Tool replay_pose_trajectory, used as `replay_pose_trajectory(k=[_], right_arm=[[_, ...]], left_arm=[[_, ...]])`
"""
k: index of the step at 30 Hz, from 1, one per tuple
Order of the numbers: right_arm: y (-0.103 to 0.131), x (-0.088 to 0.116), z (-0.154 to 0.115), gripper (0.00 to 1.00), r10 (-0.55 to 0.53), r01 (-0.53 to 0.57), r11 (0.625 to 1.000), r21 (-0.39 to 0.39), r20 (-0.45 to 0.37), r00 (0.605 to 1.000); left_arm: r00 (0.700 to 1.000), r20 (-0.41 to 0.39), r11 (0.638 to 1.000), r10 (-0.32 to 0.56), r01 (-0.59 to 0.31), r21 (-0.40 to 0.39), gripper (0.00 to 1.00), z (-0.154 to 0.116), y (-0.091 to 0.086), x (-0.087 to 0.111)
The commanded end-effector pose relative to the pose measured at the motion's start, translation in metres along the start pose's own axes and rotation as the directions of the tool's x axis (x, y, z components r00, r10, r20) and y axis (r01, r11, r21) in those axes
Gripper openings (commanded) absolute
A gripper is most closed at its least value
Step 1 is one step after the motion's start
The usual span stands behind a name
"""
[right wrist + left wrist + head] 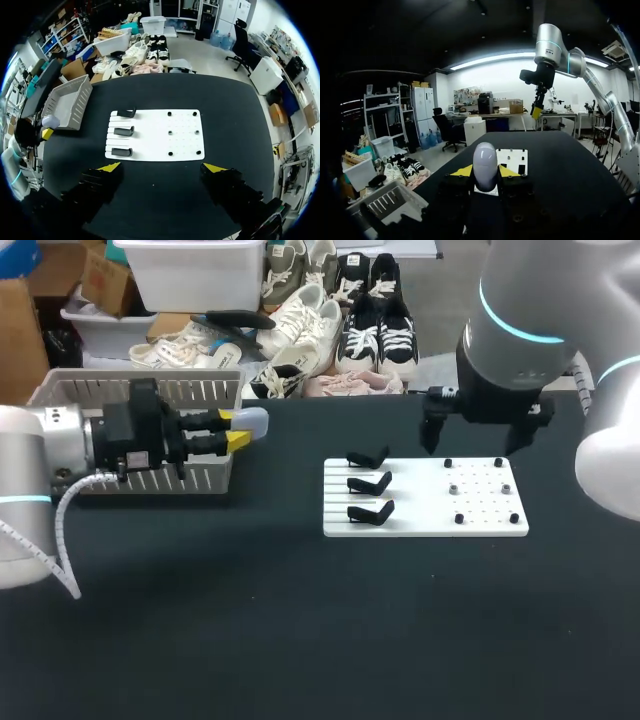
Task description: Pick up each earbud case from the left stands, insert the matching earbuds, close the lid, and place the case in the box.
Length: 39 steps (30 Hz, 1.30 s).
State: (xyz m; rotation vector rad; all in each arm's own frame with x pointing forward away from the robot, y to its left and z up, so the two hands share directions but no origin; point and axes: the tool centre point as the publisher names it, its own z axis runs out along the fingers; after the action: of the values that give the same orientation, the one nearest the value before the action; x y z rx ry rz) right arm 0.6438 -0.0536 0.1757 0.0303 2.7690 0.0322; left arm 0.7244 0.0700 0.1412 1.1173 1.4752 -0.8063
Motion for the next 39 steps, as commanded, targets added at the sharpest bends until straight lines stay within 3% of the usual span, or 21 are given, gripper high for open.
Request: replay_pose_trajectory(k=[1,10,15,22,25,26,28,34,39], right_arm=[[-0.001,0.003,0.0,1.0,0.003,-0.003,1.0,0.001,0.01,1.0],[-0.001,0.003,0.0,1.0,0.003,-0.003,1.0,0.001,0.01,1.0],[-0.001,0.003,0.0,1.0,0.003,-0.003,1.0,0.001,0.01,1.0],[-0.001,0.003,0.0,1.0,0.003,-0.003,1.0,0.001,0.01,1.0],[-0.001,0.003,0.0,1.0,0.003,-0.003,1.0,0.001,0.01,1.0],[-0.001,0.003,0.0,1.0,0.003,-0.003,1.0,0.001,0.01,1.0],[-0.001,0.003,0.0,1.0,0.003,-0.003,1.0,0.001,0.01,1.0],[-0.001,0.003,0.0,1.0,0.003,-0.003,1.0,0.001,0.01,1.0],[-0.001,0.003,0.0,1.0,0.003,-0.003,1.0,0.001,0.01,1.0]], left_arm=[[0.999,-0.012,0.994,-0.045,0.043,-0.097,0.0,-0.013,0.011,0.0],[0.979,-0.085,0.957,-0.185,0.16,-0.242,0.0,-0.035,0.061,0.024],[0.958,-0.127,0.935,-0.257,0.214,-0.283,0.0,-0.038,0.07,0.034],[0.901,-0.267,0.908,-0.343,0.245,-0.34,0.0,-0.049,0.078,0.055],[0.881,-0.304,0.901,-0.364,0.249,-0.357,0.29,-0.056,0.076,0.06],[0.877,-0.315,0.901,-0.364,0.246,-0.358,0.73,-0.058,0.075,0.061],[0.877,-0.317,0.9,-0.361,0.239,-0.365,1.0,-0.061,0.073,0.059],[0.888,-0.321,0.906,-0.33,0.204,-0.37,1.0,-0.069,0.065,0.049],[0.922,-0.291,0.928,-0.256,0.15,-0.342,1.0,-0.067,0.057,0.029]])
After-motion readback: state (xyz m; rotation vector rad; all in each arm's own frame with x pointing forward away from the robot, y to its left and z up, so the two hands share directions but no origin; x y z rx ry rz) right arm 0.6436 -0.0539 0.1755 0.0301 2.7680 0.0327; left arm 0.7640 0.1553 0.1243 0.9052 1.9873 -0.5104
